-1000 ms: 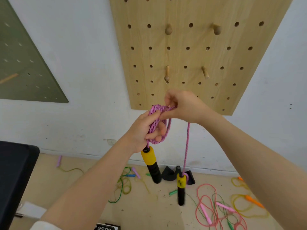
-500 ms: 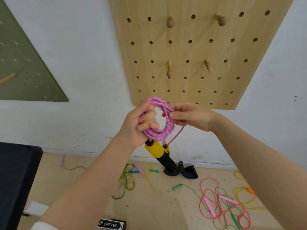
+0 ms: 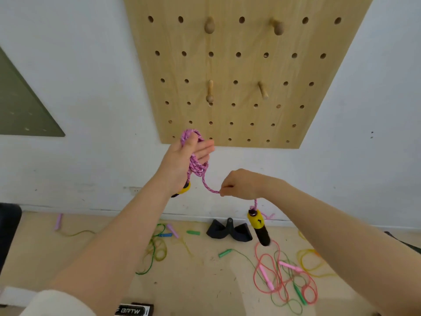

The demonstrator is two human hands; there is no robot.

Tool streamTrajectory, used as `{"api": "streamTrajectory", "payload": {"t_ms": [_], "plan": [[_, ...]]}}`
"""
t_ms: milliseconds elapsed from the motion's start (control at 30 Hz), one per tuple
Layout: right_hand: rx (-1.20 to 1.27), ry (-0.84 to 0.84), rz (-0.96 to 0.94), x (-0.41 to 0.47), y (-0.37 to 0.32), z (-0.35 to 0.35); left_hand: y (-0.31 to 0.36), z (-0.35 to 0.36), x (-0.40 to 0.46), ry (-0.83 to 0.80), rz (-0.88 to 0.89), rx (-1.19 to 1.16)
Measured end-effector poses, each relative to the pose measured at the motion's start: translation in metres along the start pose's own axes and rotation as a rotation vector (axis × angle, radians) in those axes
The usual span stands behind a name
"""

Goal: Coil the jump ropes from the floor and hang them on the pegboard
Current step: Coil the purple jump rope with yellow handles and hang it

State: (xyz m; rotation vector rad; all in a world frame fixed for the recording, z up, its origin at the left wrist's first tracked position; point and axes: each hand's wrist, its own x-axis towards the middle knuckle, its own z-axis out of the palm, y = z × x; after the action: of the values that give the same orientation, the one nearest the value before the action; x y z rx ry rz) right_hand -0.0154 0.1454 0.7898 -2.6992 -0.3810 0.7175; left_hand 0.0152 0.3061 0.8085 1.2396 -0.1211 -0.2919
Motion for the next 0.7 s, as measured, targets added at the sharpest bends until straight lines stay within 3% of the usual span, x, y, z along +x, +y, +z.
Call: {"api": "streamTrajectory", "payload": {"t_ms": [67,167,333,433,500,600,700], "plan": [[-0.087,-0.037,-0.085,-0.009,-0.018,-0.012,-0.009,0.008,-0.001,-0.055,-0.018,0.203],[-0.037,-0.008,-0.231,-0.026,-0.027,-0.034,-0.017,0.024,-0.007,-0.065,-0.047,0.316],[0.116,0.322,-0.314,-0.038,-0.014,-0.055,-0.015,0.038,-0.014,-0.063,-0.112,0.224],[0.201,0.563,-0.304,-0.036,-0.007,-0.056,-0.013,0.04,-0.015,-0.18,-0.16,0.137],[0.288,0.634,-0.312,-0.035,-0.003,-0.057,-0.011,0.042,-0.019,-0.273,-0.267,0.06],[0.43,0.632,-0.33,-0.038,0.005,-0.061,-0.003,0.043,-0.021,-0.376,-0.379,-0.03],[0.679,0.407,-0.336,-0.042,0.019,-0.058,0.006,0.042,-0.018,-0.375,-0.35,-0.158]]}}
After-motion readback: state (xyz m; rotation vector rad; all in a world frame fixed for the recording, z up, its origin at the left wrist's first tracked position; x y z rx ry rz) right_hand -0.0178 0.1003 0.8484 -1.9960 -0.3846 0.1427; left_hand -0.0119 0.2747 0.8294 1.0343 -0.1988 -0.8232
